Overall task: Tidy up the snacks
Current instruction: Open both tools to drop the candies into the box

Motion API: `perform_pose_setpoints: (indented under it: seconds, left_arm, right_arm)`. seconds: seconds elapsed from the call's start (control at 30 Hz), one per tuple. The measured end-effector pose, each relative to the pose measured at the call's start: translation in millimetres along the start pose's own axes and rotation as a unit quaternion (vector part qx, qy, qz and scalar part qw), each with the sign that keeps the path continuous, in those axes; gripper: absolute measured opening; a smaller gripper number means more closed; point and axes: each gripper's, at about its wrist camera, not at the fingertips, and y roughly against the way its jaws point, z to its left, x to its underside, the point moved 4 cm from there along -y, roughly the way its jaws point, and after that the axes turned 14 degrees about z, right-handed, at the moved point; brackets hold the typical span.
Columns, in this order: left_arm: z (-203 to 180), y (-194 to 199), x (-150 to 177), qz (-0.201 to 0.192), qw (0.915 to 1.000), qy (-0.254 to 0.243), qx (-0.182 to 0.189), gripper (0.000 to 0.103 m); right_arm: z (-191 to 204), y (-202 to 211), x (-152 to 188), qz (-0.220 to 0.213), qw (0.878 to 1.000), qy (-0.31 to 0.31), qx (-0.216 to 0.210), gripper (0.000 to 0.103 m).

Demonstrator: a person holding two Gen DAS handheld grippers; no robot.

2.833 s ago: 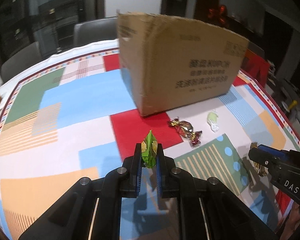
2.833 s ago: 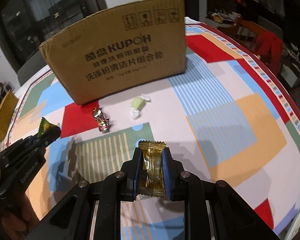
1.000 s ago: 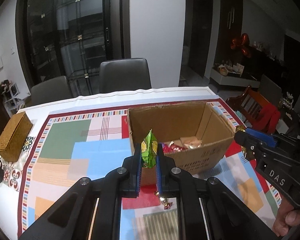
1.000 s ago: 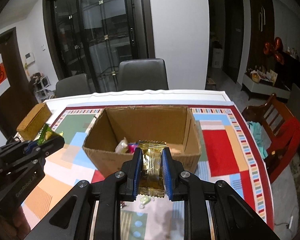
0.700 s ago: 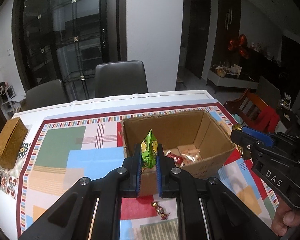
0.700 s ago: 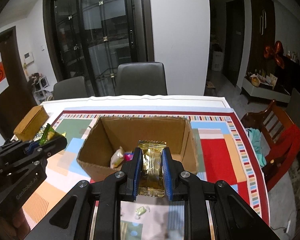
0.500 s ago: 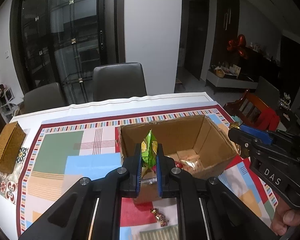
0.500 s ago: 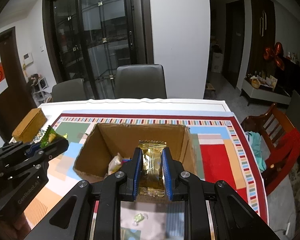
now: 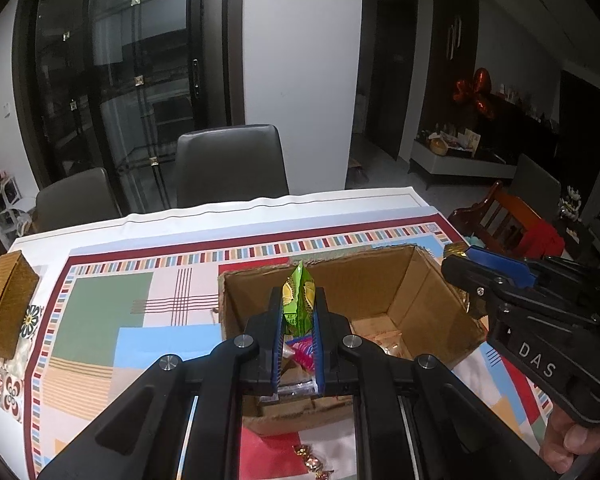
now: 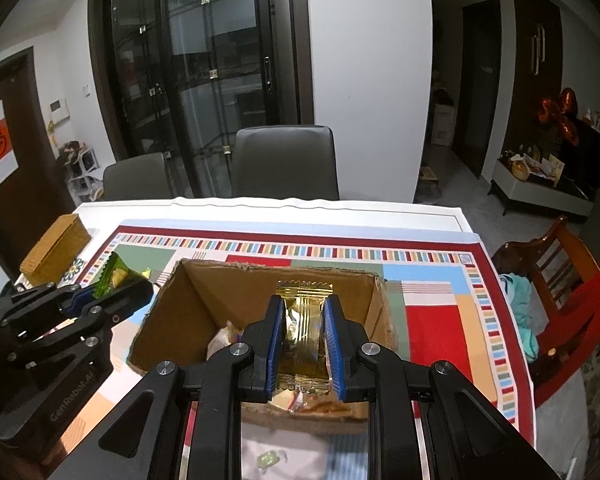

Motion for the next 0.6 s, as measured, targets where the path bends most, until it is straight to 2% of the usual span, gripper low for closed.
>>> perform_pose_setpoints:
  seconds: [0.3, 0.37, 0.4, 0.47, 0.5, 0.53, 0.6]
  left_arm:
    - [2, -15, -2, 0.007, 1.0000, -0.002, 0.002, 0.015]
    - [3, -17, -1, 0.009, 1.0000, -0.001, -0.003, 0.021]
    - [4, -17, -1, 0.009, 1.0000, 0.001, -0.004, 0.028]
    - [6, -17, 0, 0.008, 0.9999, 0.004, -0.007, 0.035]
    - [7, -16, 0, 0.008, 0.9999, 0.005, -0.007, 0.038]
    - [8, -16, 0, 0.008, 0.9999, 0.007, -0.007, 0.041]
    - [10, -14, 2, 0.006, 0.9999, 0.008, -0.011, 0.049]
  right_arm:
    - [3, -17, -4, 0.010, 1.000, 0.013, -0.004, 0.022]
    - [3, -20, -4, 0.010, 1.000, 0.013, -0.004, 0.023]
    - [3, -21, -4, 0.011, 1.000, 0.014, -0.002, 0.023]
    - [3, -23, -5, 0.016, 1.000, 0.014, 0.001, 0.033]
    - [3, -23, -4, 0.018, 1.000, 0.011, 0.004, 0.048]
    - [2, -22, -4, 0.017, 1.000, 0.008, 0.009, 0.058]
    - [0, -18, -5, 0.008, 1.000, 0.006, 0.020, 0.062]
